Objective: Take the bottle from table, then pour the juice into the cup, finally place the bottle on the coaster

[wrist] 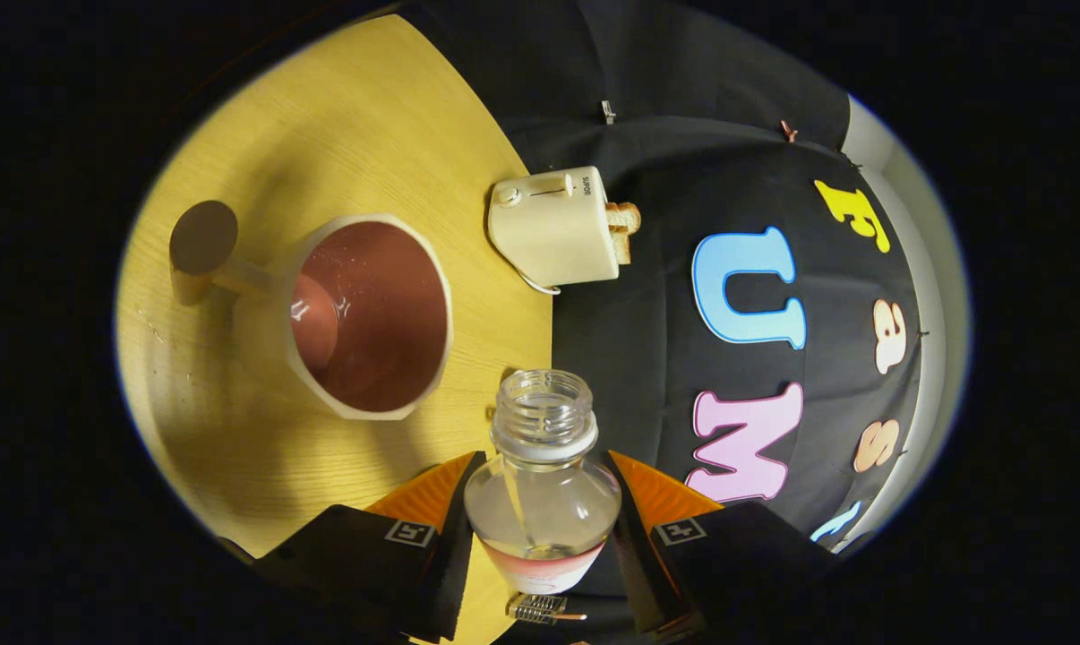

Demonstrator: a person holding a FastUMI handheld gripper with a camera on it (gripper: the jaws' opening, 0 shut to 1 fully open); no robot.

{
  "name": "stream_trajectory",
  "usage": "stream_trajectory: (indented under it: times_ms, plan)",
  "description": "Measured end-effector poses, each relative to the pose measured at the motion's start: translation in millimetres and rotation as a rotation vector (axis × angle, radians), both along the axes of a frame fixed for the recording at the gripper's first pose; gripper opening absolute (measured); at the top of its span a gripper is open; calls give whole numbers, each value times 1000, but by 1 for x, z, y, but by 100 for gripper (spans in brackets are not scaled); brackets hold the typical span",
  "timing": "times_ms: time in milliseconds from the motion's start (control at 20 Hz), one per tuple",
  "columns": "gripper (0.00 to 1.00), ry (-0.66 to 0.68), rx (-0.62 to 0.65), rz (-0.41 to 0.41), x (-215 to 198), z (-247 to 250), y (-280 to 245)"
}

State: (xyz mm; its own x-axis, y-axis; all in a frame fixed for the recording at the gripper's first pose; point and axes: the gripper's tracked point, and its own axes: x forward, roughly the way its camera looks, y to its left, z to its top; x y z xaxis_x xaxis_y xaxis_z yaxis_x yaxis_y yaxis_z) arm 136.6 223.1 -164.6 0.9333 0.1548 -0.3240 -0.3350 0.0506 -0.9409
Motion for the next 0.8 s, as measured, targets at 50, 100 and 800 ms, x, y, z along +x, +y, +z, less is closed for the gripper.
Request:
stream_trajectory:
  times_ms: [50,100,800]
  plan:
    - [73,1,-15,8,1,-2,1]
    - [73,-1,-34,20,1,-3,3]
    - [73,-52,-242,184,6,-7,22]
